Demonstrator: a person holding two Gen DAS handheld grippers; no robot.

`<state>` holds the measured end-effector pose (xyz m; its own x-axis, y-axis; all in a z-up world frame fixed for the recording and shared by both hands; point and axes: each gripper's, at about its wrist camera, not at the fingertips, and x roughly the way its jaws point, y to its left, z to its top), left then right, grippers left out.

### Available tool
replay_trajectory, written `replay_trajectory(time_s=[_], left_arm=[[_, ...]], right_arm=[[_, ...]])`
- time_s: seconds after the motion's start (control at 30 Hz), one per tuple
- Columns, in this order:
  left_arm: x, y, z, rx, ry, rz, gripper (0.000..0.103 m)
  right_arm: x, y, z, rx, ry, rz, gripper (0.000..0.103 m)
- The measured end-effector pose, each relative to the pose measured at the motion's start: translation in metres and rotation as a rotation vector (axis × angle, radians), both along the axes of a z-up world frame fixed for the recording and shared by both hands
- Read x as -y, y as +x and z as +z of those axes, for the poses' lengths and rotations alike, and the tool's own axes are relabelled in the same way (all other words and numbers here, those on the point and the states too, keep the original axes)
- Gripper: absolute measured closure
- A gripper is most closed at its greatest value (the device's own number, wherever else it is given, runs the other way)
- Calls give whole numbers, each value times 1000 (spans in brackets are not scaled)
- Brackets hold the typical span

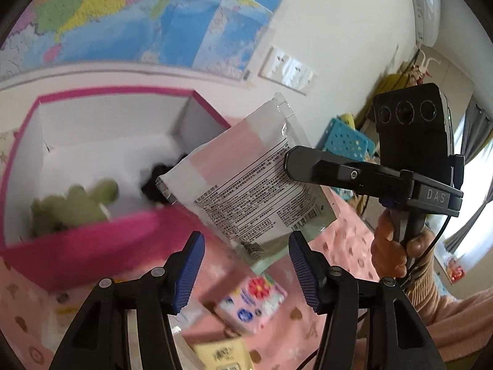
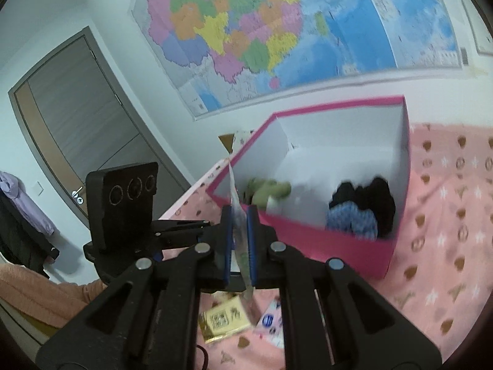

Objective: Organize soft objects

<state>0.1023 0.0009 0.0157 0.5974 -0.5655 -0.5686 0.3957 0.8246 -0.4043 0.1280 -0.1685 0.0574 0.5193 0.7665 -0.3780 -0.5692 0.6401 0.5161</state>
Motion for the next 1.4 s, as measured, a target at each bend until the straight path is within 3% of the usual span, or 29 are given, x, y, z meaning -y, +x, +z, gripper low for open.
replay_trajectory(time_s=[0.27, 0.7, 0.87, 1.4], left_arm=[[-17, 27, 17, 8, 8, 66, 46], [-21, 69, 6, -49, 91, 149, 46], [-22, 71, 0, -64, 110, 176, 46], [-16, 45, 3, -1, 153, 198, 46]], right_arm=[[-2, 48, 11, -13, 22, -27, 93], [-12, 108, -34, -144, 2, -97, 91], [-5, 112, -45, -173, -33, -169, 78], [-7, 88, -48, -136, -194, -210, 76]])
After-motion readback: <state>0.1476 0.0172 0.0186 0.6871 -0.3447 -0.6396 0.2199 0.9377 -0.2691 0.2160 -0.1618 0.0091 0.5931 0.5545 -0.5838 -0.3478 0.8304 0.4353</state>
